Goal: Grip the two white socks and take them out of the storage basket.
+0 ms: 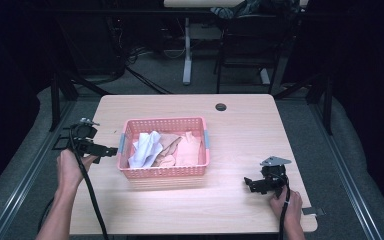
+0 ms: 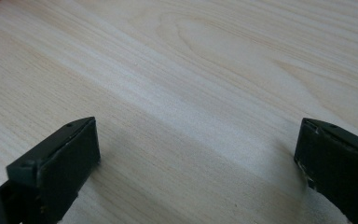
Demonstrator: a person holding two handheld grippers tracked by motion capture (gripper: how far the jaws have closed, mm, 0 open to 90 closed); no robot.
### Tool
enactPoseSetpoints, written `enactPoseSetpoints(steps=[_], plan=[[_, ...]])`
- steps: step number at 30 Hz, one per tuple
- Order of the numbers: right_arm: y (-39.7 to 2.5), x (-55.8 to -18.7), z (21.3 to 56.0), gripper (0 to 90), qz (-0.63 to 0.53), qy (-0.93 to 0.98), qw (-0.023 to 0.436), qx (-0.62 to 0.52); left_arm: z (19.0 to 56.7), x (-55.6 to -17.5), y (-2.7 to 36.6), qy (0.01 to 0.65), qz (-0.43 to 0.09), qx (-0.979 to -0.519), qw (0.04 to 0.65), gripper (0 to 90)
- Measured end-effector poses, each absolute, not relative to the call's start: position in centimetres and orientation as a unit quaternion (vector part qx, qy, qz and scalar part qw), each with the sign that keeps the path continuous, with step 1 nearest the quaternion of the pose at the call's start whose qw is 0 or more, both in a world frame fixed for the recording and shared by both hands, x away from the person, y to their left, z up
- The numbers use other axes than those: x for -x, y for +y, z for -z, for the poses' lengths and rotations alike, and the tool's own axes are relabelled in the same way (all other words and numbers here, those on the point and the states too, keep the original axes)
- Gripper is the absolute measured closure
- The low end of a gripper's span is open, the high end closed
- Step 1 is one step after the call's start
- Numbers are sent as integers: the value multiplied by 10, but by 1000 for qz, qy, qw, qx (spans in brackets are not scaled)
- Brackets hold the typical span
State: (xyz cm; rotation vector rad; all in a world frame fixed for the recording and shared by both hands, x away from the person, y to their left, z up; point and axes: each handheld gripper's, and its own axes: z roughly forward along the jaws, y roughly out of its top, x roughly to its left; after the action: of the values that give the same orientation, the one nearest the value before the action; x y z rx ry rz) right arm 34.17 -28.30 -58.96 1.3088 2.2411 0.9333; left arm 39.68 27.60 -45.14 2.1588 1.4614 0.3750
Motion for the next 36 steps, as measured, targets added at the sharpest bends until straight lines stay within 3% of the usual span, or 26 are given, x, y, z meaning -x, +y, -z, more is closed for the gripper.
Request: enactPoseSetpoints(steps=[14,29,32,33,36], plan=[[-283,-342,590,0,-333,798,190,-466,458,-431,225,505,-111,-817,257,0],[-283,-342,590,0,-334,797,192,-464,486,-450,175,480,-71,-853,191,8],[-283,-342,590,0,-334,798,192,-464,493,-453,168,478,-72,-857,179,119],[-283,-342,590,0,-334,798,192,-464,494,-454,166,480,-74,-856,177,119],[-283,-342,590,0,-334,797,192,-464,503,-457,163,487,-69,-855,163,304]])
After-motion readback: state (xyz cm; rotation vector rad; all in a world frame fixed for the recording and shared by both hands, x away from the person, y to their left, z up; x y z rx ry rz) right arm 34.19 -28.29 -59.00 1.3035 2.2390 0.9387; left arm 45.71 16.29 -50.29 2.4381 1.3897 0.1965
